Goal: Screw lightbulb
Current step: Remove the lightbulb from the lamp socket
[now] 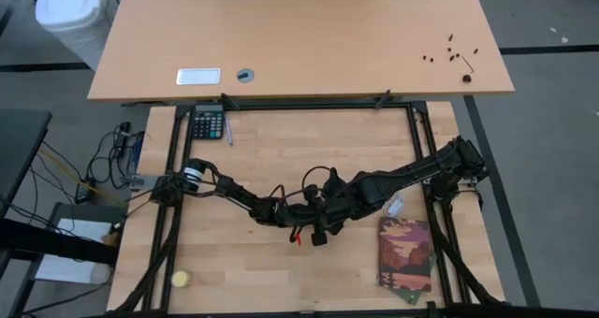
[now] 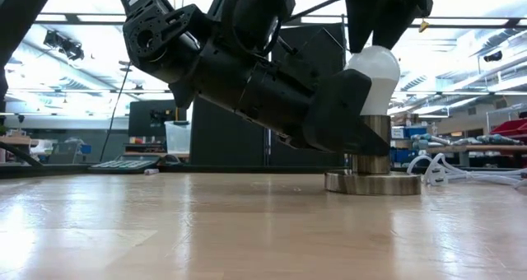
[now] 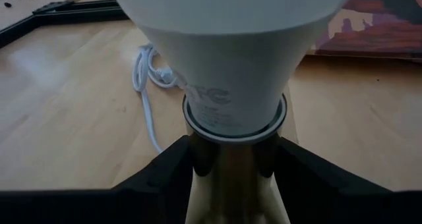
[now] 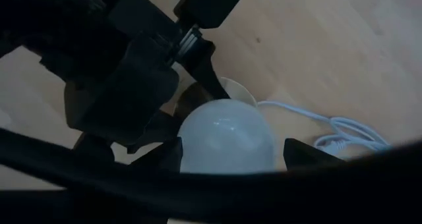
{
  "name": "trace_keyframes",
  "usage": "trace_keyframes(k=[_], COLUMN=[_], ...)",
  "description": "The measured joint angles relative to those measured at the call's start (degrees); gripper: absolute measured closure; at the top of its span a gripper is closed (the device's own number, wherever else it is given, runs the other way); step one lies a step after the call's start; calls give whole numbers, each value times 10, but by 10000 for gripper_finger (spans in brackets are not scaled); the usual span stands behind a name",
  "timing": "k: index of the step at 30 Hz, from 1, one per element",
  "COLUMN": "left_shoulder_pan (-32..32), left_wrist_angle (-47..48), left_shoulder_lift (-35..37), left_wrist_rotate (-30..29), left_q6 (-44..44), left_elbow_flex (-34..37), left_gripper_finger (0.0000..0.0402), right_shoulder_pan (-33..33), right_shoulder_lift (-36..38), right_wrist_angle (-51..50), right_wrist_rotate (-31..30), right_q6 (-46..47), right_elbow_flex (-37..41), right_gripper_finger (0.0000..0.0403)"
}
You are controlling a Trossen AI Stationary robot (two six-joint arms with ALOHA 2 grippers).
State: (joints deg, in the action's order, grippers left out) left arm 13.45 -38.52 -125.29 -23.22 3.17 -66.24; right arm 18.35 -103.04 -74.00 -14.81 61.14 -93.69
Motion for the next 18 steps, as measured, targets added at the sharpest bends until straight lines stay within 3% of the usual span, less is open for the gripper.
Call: trace_keyframes(k=[18], left_shoulder_pan=[0], left_wrist_angle=[-5], left_shoulder_lift=[-1], left_wrist_rotate=[-3], left_q6=[2], left_elbow_flex=[0], left_gripper_finger=[211], right_shoulder_pan=[2], right_shoulder_lift=[3], right_wrist_angle=[60], right_wrist_rotate=[-8], right_q6=[-16], right_elbow_flex=[45], right_gripper_finger=[128])
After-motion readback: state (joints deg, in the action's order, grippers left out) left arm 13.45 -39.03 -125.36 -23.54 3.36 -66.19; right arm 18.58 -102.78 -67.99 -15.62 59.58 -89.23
